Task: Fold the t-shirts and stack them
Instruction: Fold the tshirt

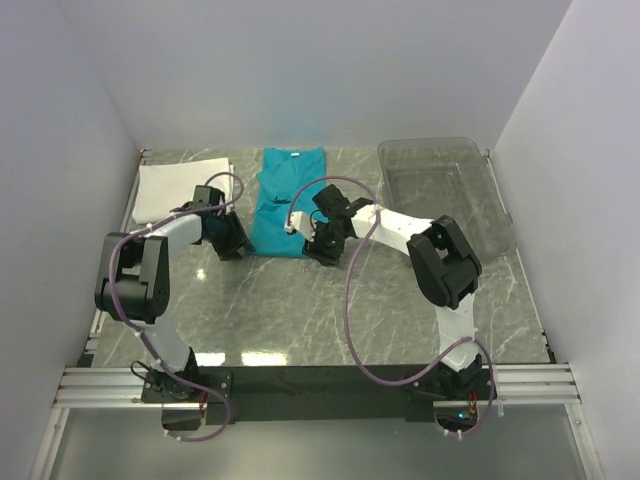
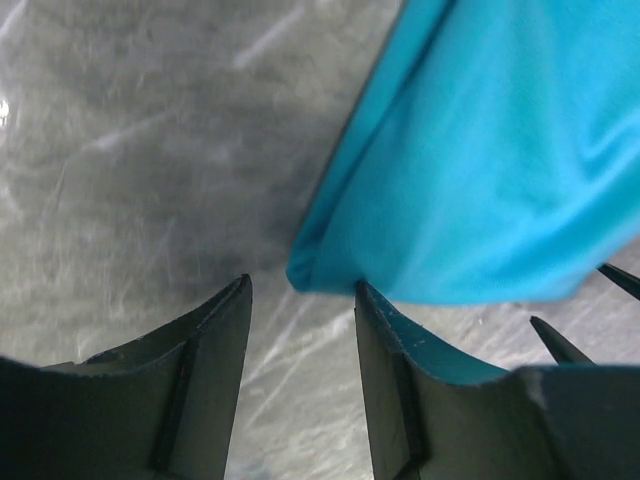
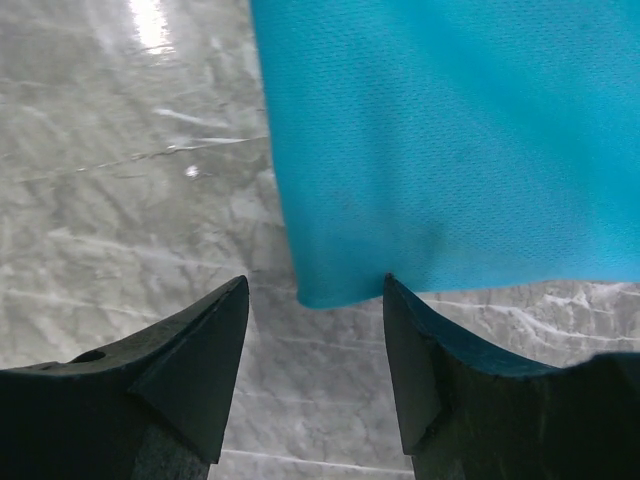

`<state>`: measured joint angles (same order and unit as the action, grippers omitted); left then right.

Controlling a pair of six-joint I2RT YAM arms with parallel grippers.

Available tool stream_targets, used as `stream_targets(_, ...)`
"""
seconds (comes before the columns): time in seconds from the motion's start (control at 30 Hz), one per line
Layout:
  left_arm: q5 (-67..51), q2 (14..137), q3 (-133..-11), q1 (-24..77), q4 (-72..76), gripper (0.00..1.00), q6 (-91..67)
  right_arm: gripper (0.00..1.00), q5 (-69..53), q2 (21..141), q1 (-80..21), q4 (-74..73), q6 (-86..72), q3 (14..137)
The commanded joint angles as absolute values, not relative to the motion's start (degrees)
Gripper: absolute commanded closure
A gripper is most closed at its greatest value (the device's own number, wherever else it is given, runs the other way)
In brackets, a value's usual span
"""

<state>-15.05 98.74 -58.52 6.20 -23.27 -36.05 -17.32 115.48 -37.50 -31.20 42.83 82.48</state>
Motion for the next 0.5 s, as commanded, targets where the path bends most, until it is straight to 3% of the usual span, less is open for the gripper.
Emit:
stream_targets(0.0,-13.7,101.0,-62.0,6.4,-21.8,0.50,-36.2,0.37,-15.2,116.6,-37.7,-30.6,41.6,87.0)
stream_targets(0.13,-13.5,104.1,-63.8,6.4,-21.2,0.54,-37.9,0.39,-13.7,118.7,-38.2,-31.9,41.8,88.8)
stream_targets(0.27,-14.6,105.6,-63.8,6.4,-20.7,0.64,-38.6,0.43,-12.5,119.4,-38.8,-32.2,42.5,89.0)
stream_targets(0.37,-15.9,105.8,-62.9,6.4,-20.2,0.80,-38.4,0.51,-12.2,120.1,-38.9,-33.0,42.5,89.6)
stream_targets(0.4,-16.6,105.8,-62.7,6.4,-20.3,0.88,-38.4,0.58,-12.2,120.2,-38.9,-33.3,42.5,89.8)
stream_targets(0.47,-16.7,105.3,-61.7,6.4,-20.2,0.94,-38.3,0.67,-12.6,120.0,-38.9,-33.8,42.8,89.5)
